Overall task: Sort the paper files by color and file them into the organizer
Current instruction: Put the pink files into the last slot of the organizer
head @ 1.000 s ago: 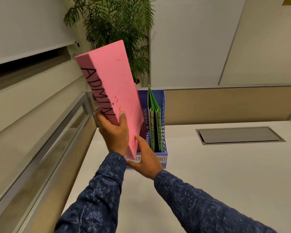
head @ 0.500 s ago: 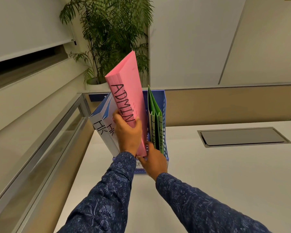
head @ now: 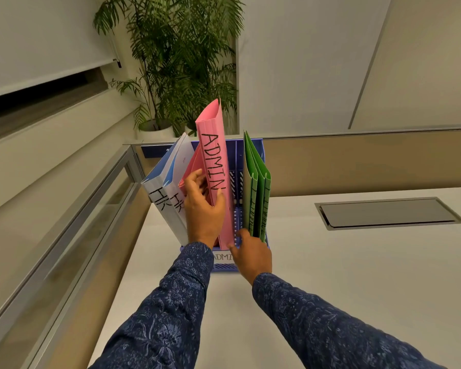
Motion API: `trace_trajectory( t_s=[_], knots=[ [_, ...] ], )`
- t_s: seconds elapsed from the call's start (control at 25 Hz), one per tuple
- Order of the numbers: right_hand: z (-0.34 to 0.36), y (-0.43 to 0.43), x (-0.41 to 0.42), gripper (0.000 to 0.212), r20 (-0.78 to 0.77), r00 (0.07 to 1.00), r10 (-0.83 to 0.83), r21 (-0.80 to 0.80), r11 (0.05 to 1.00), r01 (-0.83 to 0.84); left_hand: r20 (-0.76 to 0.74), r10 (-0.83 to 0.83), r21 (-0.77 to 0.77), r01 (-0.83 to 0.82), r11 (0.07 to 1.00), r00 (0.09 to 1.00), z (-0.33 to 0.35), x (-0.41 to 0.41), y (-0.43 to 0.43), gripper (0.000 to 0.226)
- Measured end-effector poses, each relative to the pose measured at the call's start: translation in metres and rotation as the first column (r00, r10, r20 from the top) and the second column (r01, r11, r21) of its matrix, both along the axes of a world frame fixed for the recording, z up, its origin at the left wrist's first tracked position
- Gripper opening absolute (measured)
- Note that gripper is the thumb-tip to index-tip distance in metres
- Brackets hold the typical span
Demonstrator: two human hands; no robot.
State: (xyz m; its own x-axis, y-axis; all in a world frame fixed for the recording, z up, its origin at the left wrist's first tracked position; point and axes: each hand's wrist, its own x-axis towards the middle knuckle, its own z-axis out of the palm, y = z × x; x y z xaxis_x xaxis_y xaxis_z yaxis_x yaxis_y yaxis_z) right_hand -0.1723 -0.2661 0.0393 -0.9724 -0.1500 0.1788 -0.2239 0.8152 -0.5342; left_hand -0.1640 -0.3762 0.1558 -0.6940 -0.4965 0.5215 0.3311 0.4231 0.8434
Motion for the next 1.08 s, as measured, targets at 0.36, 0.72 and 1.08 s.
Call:
trace_trajectory(
  t_s=[0.36,0.72,1.08],
  knots=[
    [0.003,-0.004,-0.005,0.036,0.039,0.999,0.024,0.057,0.998,-0.026,0.096,-0.055,0.011,0.054,0.998,0.994,-0.012,0.01,-0.003,0.056],
    [-0.005,0.0,-0.008,0.033,0.05,0.999,-0.002,0.027,1.0,0.001,0.218,-0.018,-0.096,0.039,0.995,0.976,-0.025,0.012,-0.004,0.035],
    [-0.002,-0.01,-0.01,0.041,0.055,0.998,0.0,0.029,1.0,-0.002,0.19,0.002,-0.118,0.021,0.993,0.982,-0.03,0.011,-0.001,0.031]
  ],
)
